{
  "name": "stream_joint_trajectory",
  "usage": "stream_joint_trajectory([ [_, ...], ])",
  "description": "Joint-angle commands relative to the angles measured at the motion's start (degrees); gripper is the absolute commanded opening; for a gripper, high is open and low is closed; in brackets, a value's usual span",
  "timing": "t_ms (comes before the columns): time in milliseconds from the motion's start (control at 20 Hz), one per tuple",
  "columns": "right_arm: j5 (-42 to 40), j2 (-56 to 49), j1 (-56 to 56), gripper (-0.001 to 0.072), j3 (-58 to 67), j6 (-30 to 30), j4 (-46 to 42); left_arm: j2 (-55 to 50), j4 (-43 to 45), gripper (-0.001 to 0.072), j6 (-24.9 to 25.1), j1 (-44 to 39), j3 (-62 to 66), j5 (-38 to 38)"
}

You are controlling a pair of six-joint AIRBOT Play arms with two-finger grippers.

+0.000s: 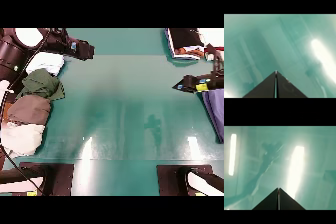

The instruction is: Fold the shirts.

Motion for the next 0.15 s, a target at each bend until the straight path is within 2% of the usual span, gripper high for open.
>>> stream_joint_trajectory([
  [0,0.1,0.0,5.5,0.0013,0.1,0.0,0.1,0.0,0.0,0.0024,0.0,0.0,0.0,3.0],
  [100,0.5,0.0,5.8,0.0013,0.1,0.1,0.2,0.0,0.0,0.0024,0.0,0.0,0.0,4.3],
])
